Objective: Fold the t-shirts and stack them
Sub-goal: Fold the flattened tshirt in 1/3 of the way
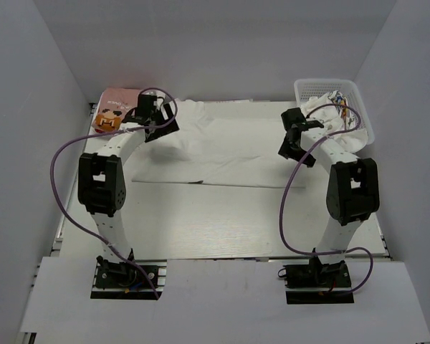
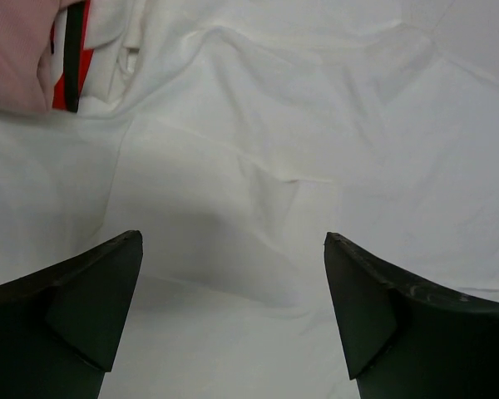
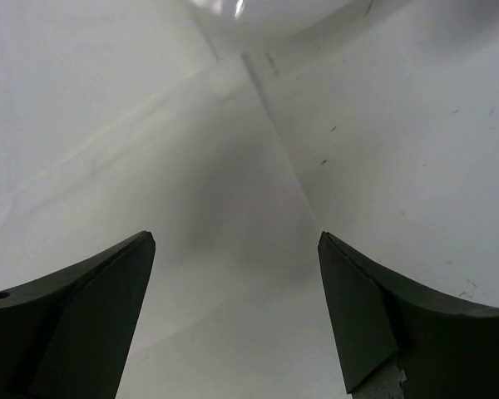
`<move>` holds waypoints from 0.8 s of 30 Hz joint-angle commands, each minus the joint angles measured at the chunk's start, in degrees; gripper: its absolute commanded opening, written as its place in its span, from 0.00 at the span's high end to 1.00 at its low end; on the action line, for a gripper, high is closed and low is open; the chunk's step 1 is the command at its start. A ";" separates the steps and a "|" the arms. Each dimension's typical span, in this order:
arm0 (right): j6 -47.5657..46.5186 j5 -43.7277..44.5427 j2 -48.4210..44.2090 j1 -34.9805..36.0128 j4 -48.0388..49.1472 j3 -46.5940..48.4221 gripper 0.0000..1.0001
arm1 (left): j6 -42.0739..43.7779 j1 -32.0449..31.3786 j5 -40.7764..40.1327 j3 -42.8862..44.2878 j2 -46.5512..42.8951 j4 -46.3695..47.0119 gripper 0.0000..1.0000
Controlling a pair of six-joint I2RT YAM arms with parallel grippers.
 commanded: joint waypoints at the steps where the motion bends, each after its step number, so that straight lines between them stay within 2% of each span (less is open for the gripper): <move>1: -2.26 -6.18 -5.33 2.19 3.71 -4.57 0.14 | 0.71 -1.31 1.81 -8.18 -9.95 2.09 0.00; 2: -2.45 -7.09 -5.95 2.54 4.69 -5.63 0.10 | 0.71 -1.32 3.98 -10.75 -11.28 3.23 0.00; 5: -4.55 -11.04 -4.65 3.59 9.44 -8.89 0.10 | -0.96 -0.79 6.37 -19.70 -13.75 9.12 0.00; 10: -6.93 -14.30 -0.16 4.74 13.65 -8.10 0.10 | -1.49 -0.26 6.99 -23.08 -9.64 11.94 0.00; 14: -6.58 -12.73 1.78 5.97 14.11 -10.37 0.10 | -2.19 -0.26 7.27 -20.53 -3.66 5.10 0.00; 18: -5.44 -11.75 -3.64 6.76 16.56 -19.41 0.10 | -6.49 -0.26 4.37 -21.49 -2.60 -6.22 0.00; 20: -4.73 -13.41 -5.68 7.38 17.79 -24.59 0.10 | -9.30 -0.96 1.56 -25.52 -6.45 -9.85 0.00; 23: -3.68 -17.27 -10.69 8.95 19.29 -32.94 0.11 | -13.59 -0.96 -0.03 -37.02 -12.42 -12.57 0.00; 24: -3.50 -17.73 -13.05 9.48 19.99 -36.19 0.10 | -14.58 -0.96 -0.04 -43.84 -17.92 -13.10 0.00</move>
